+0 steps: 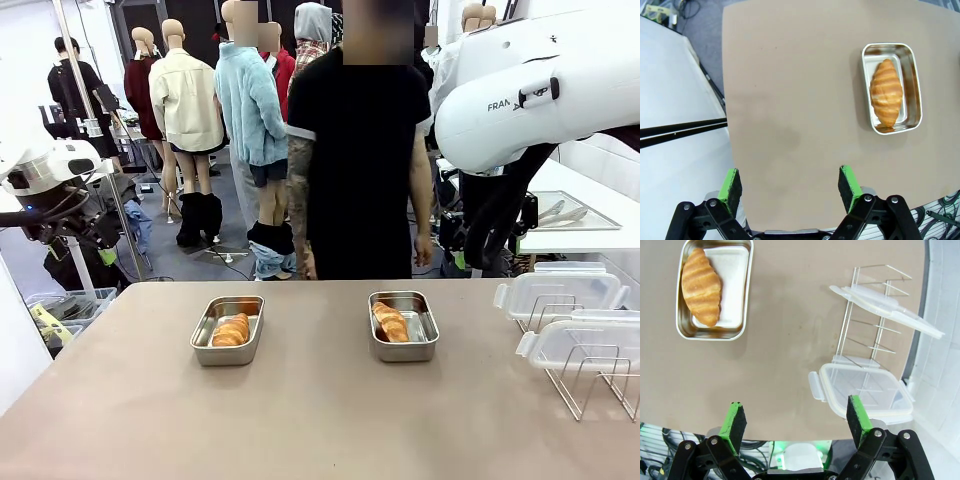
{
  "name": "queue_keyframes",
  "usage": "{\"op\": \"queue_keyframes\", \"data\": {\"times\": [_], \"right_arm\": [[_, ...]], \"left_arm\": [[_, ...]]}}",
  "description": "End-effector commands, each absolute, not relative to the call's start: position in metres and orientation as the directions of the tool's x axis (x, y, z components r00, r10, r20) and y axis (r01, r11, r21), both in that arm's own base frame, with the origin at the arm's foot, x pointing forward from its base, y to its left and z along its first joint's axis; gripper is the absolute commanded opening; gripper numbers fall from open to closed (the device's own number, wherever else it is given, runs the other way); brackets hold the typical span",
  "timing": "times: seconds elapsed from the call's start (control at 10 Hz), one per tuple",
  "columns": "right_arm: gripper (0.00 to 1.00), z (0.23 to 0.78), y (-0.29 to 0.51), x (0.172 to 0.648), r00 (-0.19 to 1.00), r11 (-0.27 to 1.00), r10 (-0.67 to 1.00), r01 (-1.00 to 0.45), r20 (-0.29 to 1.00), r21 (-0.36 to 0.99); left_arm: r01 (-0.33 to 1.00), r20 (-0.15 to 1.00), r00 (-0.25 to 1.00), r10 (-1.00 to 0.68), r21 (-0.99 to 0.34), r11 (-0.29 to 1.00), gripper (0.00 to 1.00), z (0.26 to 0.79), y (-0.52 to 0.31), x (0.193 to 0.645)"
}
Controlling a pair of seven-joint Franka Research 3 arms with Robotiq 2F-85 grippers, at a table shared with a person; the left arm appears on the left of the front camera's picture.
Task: Place the bread in airtight containers.
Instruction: Pick up one Airtight Container lid and hand it to the human.
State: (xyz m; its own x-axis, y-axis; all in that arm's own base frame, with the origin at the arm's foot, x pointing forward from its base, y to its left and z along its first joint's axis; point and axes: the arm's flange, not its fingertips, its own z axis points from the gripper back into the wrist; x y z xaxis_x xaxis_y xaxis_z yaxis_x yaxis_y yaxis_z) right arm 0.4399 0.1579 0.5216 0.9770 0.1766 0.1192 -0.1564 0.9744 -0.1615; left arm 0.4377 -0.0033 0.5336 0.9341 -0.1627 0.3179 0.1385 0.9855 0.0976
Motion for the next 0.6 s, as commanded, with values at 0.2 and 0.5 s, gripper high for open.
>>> {"op": "queue_keyframes", "data": {"times": [0.2,0.5], "right_arm": [[1.0,0.5201,0.1581,0.4397,0.976,0.976,0.175,-0.155,0.127,-0.15],[1.0,0.5201,0.1581,0.4397,0.976,0.976,0.175,-0.155,0.127,-0.15]], "left_arm": [[0.134,0.33,0.931,-0.158,0.094,0.987,1.0,0.5349,-0.0012,0.438],[0.134,0.33,0.931,-0.158,0.094,0.987,1.0,0.5349,-0.0012,0.438]]}}
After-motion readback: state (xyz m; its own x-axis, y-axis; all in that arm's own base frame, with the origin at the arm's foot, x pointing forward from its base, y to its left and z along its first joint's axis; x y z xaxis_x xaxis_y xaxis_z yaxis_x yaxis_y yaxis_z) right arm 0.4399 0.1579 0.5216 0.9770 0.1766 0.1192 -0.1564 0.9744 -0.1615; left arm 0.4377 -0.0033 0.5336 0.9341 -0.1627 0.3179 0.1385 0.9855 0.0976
